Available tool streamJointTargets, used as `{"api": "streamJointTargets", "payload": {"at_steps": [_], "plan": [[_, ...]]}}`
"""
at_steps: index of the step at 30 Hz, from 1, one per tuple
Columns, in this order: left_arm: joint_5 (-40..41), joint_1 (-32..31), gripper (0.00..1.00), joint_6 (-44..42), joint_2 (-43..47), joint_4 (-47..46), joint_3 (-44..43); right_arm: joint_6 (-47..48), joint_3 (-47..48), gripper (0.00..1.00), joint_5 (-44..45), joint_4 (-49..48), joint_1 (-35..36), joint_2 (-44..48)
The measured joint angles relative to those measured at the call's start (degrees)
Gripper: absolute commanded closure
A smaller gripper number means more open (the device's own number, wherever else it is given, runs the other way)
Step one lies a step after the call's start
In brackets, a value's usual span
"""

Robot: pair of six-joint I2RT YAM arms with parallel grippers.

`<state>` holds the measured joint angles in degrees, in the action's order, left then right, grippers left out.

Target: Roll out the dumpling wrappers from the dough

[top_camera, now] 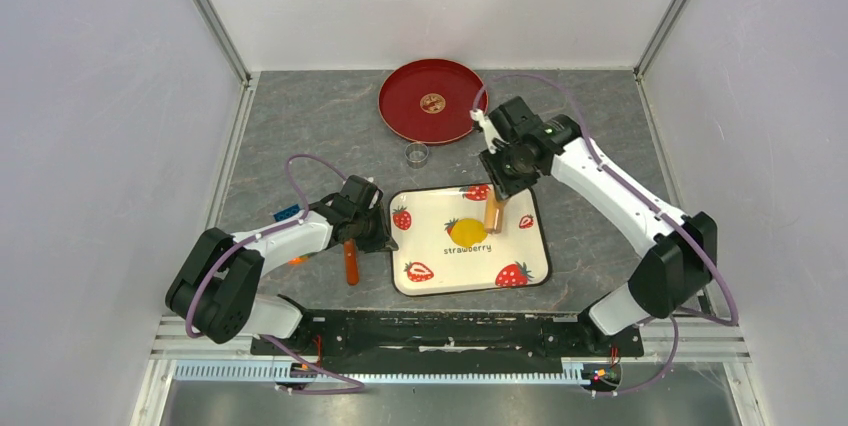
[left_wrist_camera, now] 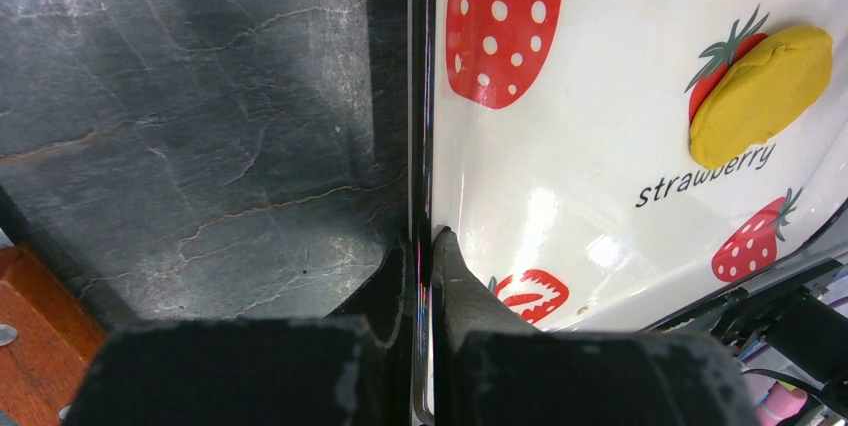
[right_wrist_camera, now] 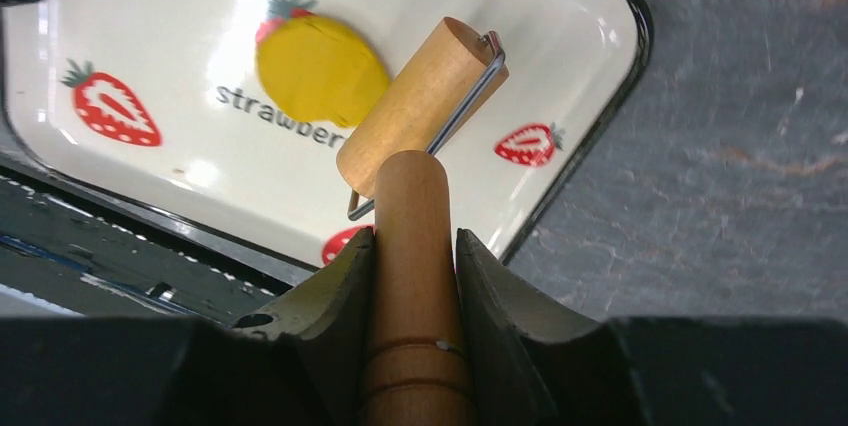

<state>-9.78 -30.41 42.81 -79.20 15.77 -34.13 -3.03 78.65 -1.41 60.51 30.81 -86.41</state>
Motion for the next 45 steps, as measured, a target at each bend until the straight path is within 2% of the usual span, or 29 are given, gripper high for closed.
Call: {"api": "streamJointTargets", "payload": {"at_steps": [5, 13, 33, 40, 45], "plan": [[0.0, 0.0, 0.98, 0.0, 0.0, 0.1, -0.1, -0.9, 5.7, 1.0, 0.8, -0.2, 5.9, -4.8], [0.0, 0.0, 0.98, 0.0, -0.2, 0.2, -0.2, -2.2, 5.2, 1.0, 2.0, -0.9, 10.8, -10.3], [0.0, 0.0, 0.98, 0.0, -0.3, 0.3, -0.3, -3.1, -6.6, 1.0, 3.6, -10.1, 12.7, -2.9], [0.0, 0.0, 0.98, 0.0, -0.3, 0.3, -0.3, -3.1, -7.4, 1.0, 2.9, -14.0, 12.5, -2.6], [0.0, 0.0, 0.98, 0.0, -0.3, 0.3, -0.3, -3.1, -4.3, 1.0, 2.3, -11.8, 11.9, -3.6]]}}
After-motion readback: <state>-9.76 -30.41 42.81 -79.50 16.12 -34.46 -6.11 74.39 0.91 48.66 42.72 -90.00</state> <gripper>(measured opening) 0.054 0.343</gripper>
